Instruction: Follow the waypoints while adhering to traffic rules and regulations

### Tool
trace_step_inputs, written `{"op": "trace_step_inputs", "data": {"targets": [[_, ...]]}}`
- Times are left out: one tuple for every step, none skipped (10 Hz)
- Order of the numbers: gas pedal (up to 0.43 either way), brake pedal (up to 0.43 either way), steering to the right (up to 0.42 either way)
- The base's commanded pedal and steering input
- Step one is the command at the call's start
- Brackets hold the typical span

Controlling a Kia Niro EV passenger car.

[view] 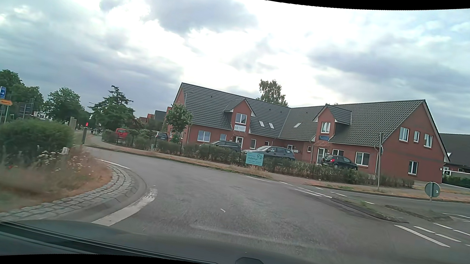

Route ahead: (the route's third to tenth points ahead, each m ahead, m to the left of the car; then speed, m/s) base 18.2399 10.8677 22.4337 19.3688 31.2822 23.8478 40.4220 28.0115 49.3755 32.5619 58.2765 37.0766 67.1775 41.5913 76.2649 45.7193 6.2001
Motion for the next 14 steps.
{"op": "trace_step_inputs", "data": {"targets": [[0.0, 0.079, -0.006], [0.0, 0.079, -0.024], [0.0, 0.098, -0.039], [0.0, 0.122, -0.062], [0.0, 0.128, -0.091], [0.0, 0.128, -0.116], [0.0, 0.128, -0.139], [0.0, 0.128, -0.152], [0.0, 0.134, -0.167], [0.0, 0.122, -0.178], [0.0, 0.11, -0.189], [0.0, 0.018, -0.208], [0.0, 0.0, -0.231], [0.0, 0.0, -0.254]]}}
